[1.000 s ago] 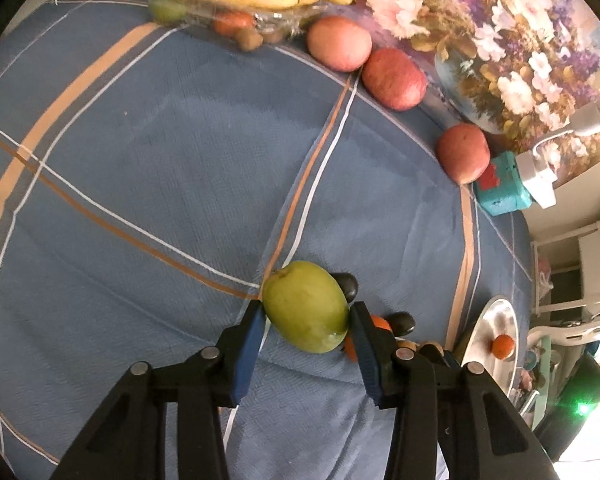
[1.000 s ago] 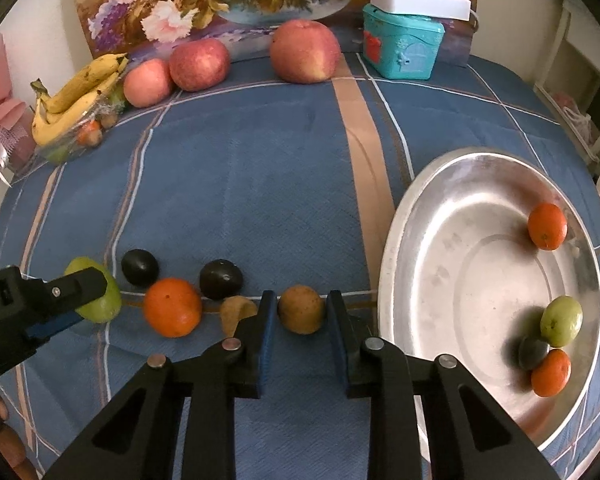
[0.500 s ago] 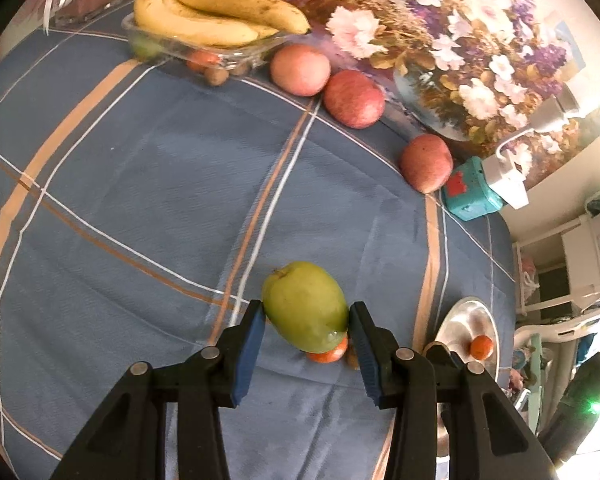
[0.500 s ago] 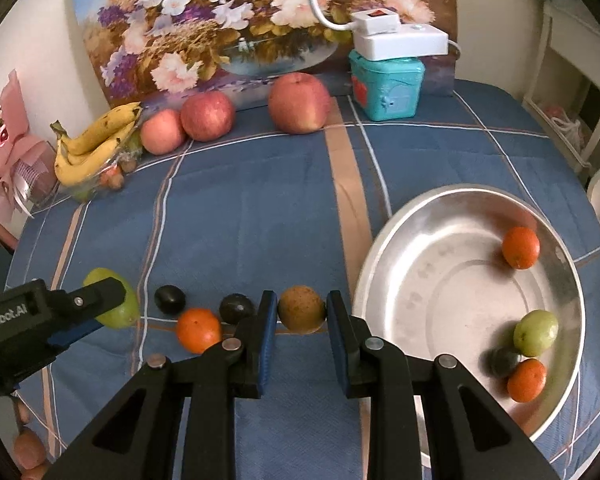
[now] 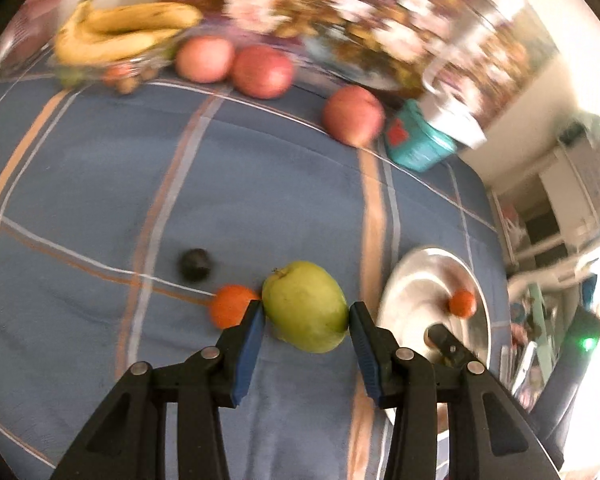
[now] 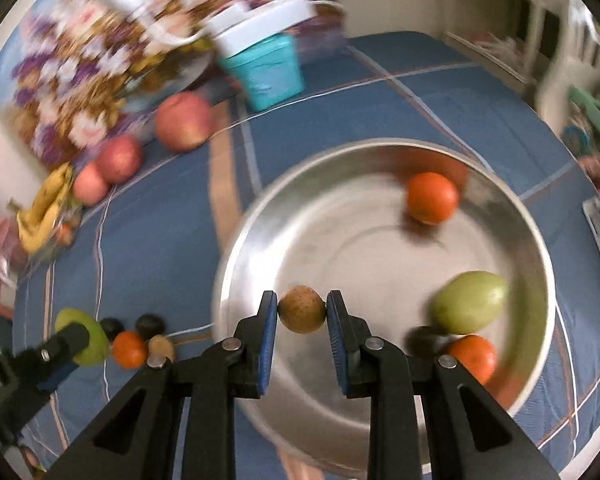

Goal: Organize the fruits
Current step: 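Carry the kiwi and pear to the steel plate and release both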

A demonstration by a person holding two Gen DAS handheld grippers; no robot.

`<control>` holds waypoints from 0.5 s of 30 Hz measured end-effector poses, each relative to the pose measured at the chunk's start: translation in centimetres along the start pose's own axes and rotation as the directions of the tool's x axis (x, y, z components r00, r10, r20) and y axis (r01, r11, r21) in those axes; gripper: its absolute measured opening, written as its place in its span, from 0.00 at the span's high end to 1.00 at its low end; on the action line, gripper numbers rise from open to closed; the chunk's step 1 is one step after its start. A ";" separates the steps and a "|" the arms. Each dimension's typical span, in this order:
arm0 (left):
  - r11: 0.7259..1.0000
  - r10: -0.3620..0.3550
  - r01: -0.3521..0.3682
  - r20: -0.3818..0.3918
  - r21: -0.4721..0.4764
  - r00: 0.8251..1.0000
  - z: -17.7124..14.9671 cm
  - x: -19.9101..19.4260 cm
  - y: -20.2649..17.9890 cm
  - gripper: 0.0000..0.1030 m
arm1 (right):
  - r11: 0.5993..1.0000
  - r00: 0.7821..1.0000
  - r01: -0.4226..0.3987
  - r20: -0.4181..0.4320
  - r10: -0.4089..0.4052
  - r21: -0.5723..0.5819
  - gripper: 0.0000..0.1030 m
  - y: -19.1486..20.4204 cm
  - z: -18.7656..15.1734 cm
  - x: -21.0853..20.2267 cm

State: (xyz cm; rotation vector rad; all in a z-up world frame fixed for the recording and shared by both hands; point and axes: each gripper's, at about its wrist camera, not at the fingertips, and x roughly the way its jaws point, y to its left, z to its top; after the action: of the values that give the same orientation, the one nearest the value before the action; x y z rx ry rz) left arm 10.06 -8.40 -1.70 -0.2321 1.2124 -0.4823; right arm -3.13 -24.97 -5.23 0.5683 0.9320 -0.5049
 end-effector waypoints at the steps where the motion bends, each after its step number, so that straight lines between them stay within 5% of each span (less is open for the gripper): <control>1: 0.999 -0.008 0.008 -0.010 0.031 1.000 -0.4 0.4 -1.0 0.55 | 1.000 1.000 0.000 0.007 -0.001 0.021 0.74 -0.9 0.1 -0.3; 7: 0.984 -0.029 0.038 -0.059 0.174 0.998 -2.5 2.4 -5.3 0.55 | 0.994 0.999 0.017 0.027 -0.020 0.104 0.74 -4.5 0.8 -1.2; 15: 0.965 -0.040 0.067 -0.113 0.255 0.993 -4.2 4.0 -7.7 0.55 | 0.991 0.999 0.033 0.034 -0.038 0.133 0.74 -6.7 1.0 -1.5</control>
State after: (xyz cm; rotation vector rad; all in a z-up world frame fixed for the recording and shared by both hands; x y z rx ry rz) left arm 5.37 -16.75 -3.25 -0.0160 1.2353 -0.7013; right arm -7.50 -30.38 -5.02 0.6615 0.8792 -0.6108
